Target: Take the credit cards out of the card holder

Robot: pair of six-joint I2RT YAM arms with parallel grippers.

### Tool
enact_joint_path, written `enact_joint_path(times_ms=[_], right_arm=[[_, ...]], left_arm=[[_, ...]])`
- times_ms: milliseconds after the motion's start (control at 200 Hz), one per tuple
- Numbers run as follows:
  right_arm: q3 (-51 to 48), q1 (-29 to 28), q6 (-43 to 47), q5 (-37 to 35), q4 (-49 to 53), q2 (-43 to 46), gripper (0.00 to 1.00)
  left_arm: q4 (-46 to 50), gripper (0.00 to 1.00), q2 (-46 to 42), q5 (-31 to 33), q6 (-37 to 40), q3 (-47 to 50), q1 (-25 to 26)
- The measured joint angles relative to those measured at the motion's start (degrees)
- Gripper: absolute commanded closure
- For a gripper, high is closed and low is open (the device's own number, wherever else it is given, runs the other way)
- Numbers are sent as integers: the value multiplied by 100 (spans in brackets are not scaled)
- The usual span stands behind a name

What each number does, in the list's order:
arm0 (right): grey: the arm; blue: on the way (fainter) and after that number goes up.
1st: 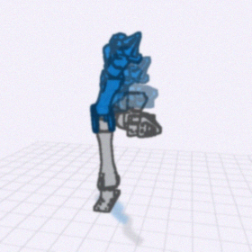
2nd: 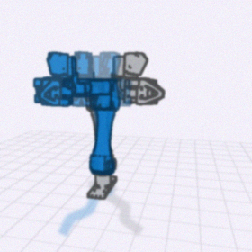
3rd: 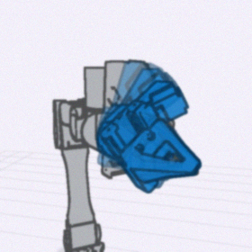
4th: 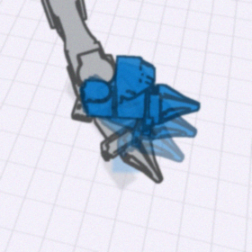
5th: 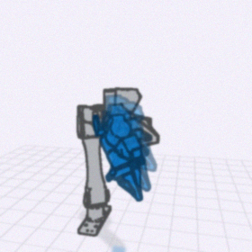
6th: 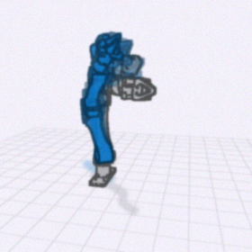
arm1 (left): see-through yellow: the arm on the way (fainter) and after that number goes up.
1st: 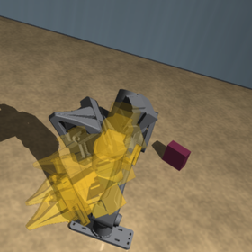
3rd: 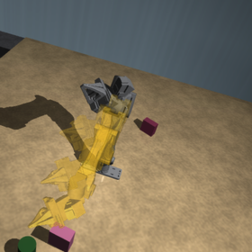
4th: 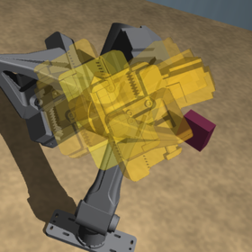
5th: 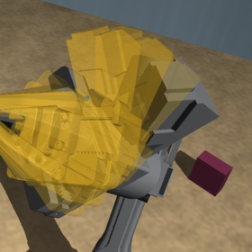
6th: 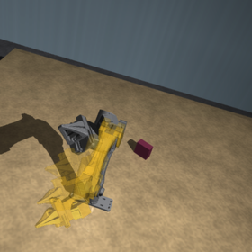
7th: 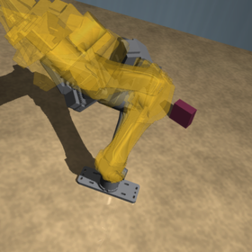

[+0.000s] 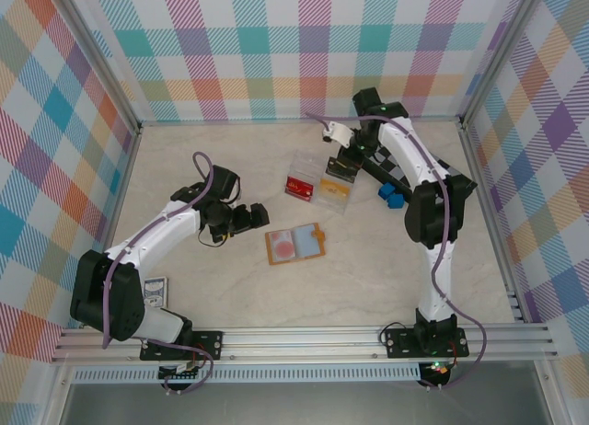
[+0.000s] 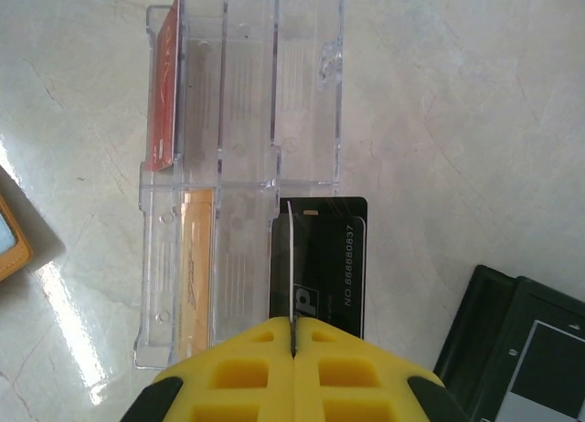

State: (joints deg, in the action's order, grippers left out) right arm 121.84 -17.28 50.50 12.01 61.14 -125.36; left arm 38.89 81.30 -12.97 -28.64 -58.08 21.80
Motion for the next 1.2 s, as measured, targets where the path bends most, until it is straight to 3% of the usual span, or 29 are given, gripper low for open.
enact_joint_path(times_ms=[545, 765, 850, 990, 1200], right_arm=[[247, 0, -476, 0, 0, -85, 72], [208, 0, -1528, -83, -55, 188, 68], [-238, -11, -2208, -81, -291, 654, 66], [-1768, -173, -3534, -111, -909, 1821, 64], [-3447, -942, -5351, -302, -1482, 2787, 62]], left_arm=[[0, 0, -2, 2, 0, 17, 0], [-4, 0, -15, -2, -7, 26, 2], [0, 0, -74, -2, -33, 66, 11], [-31, 0, -144, -4, -153, 146, 59], [-249, 7, -188, -111, -522, 402, 247]])
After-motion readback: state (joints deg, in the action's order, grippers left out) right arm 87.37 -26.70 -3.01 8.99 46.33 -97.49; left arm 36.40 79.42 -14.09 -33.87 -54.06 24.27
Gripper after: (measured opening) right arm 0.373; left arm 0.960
